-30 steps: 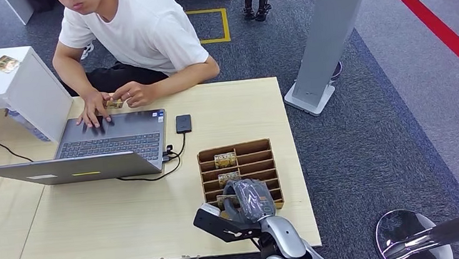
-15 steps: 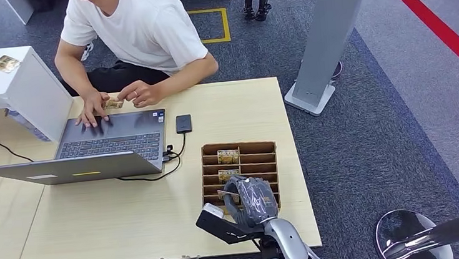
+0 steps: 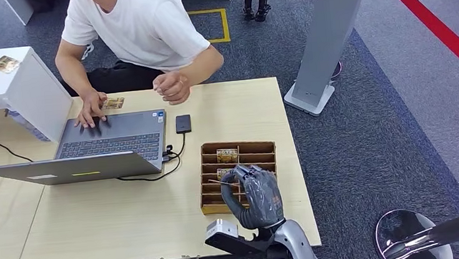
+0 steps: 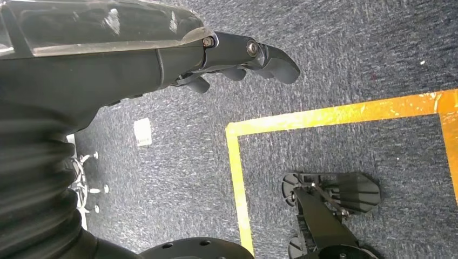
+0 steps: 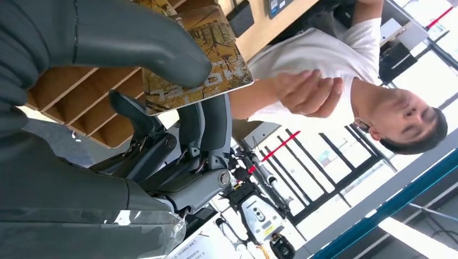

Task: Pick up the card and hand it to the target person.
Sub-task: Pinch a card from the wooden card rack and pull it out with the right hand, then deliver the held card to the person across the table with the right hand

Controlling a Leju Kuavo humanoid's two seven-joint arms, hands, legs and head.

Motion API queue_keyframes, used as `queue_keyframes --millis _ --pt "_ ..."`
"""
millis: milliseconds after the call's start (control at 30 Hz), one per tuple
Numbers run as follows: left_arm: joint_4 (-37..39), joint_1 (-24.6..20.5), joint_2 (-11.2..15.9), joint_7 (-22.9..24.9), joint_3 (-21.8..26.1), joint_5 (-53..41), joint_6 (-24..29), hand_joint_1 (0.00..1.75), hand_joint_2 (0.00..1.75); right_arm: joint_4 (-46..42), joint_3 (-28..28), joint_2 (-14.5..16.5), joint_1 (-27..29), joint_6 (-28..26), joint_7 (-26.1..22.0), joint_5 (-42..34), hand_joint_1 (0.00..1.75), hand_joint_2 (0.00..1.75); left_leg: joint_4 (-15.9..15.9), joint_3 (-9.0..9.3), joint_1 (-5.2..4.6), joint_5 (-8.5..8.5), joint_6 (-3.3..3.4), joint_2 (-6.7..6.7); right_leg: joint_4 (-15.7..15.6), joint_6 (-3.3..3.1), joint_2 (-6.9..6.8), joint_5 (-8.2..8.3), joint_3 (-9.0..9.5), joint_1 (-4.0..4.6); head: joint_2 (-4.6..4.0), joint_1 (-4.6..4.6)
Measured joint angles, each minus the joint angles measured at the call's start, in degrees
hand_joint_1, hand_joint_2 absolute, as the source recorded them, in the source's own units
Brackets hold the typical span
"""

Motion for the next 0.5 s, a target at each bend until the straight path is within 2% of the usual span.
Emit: queue_keyframes --millis 100,133,233,500 --pt "0.0 -0.2 0.0 0.7 0.0 -0.6 -0.4 0.0 1.75 1.4 0.5 0.2 -4.5 8.9 8.7 -2.5 1.75 1.75 0.0 -0.01 0.0 0.02 0.01 0.0 0.0 -0.01 0.0 0.03 0.01 0.0 0.0 0.1" --pt "0.0 -0.4 0.0 0.9 0.0 -1.0 -0.5 0.0 1.75 2.2 0.9 0.3 -5.9 10.6 9.8 -2.3 1.75 1.75 0.0 -0.02 0.0 0.03 0.02 0.0 0.0 -0.01 -0.01 0.03 0.02 0.0 0.0 0.08" --pt "0.0 -1.1 0.0 1.6 0.0 -1.8 -1.0 0.0 1.75 5.0 1.6 1.1 -10.0 13.1 11.3 -1.5 1.75 1.75 0.0 -0.05 0.0 0.06 0.03 -0.02 0.0 -0.01 -0.05 0.04 0.0 0.0 0.0 0.06" --pt "0.0 -2.8 -0.1 2.2 -0.1 -2.6 -1.2 0.0 1.75 12.4 2.6 4.0 -22.0 13.1 11.7 0.7 1.75 1.75 0.0 -0.07 0.0 0.08 0.01 -0.01 0.0 -0.02 -0.02 0.05 -0.05 0.0 0.0 0.0"
